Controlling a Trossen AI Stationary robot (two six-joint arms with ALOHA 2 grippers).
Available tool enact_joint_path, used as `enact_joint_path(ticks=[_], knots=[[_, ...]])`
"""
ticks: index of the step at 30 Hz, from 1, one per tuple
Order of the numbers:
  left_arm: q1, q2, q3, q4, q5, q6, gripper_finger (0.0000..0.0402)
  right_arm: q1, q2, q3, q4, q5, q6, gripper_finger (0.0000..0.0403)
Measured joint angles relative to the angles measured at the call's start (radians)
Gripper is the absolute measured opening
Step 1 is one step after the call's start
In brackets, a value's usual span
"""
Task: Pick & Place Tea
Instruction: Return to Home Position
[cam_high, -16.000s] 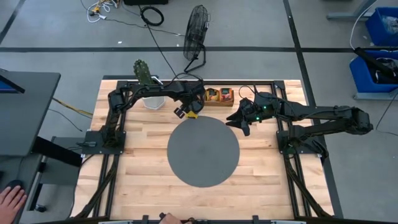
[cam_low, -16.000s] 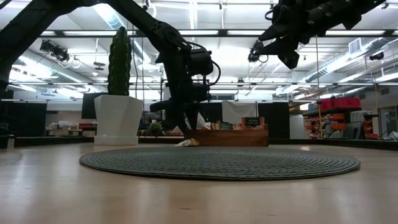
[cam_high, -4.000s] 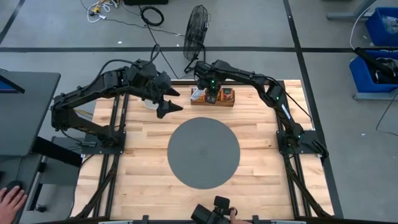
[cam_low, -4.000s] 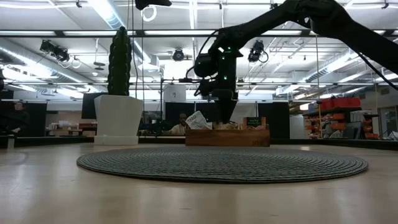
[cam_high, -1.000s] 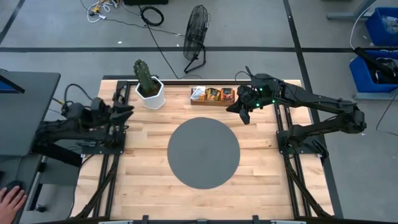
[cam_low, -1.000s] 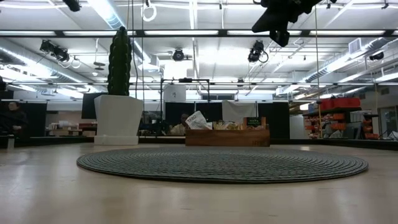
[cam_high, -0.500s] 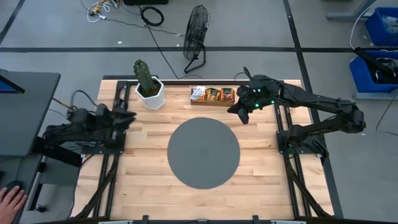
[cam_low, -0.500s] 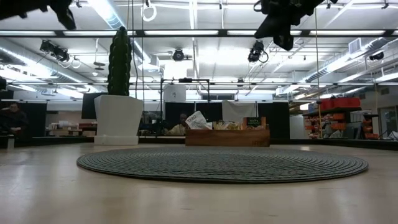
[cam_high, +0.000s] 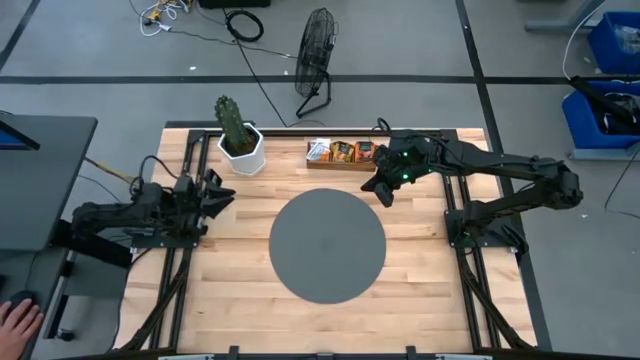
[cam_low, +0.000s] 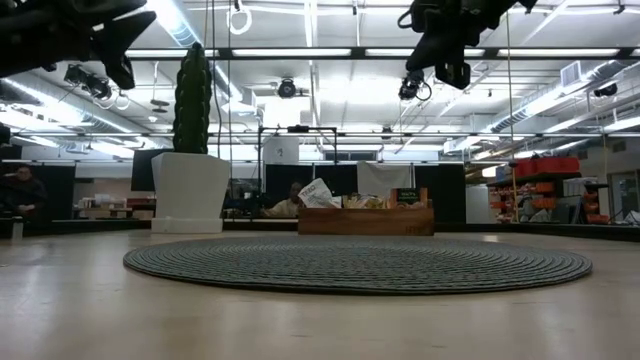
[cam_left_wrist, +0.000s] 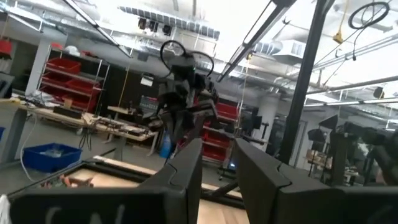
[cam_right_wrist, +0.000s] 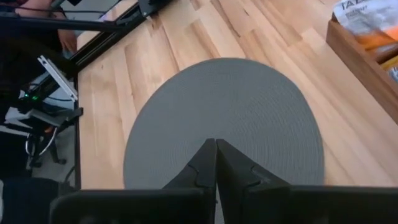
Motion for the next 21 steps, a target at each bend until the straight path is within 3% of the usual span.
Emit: enact_joint_path(ticks=[10,17,21], knots=[[0.01,0.0,-0.042,0.026,-0.002,-0.017,0.0096,-0.001,0.0,0.0,0.002,0.102,0.022,0.0011],[0.01,0.001,-0.042,-0.119,-0.002,-0.034,0.0096,-0.001,0.0,0.0,0.001,0.11,0.011,0.0004],[0.01,0.001,-0.043,-0.214,-0.001,-0.055,0.0096,0.016,0.0,0.0,0.001,0.171,-0.005,0.0003]])
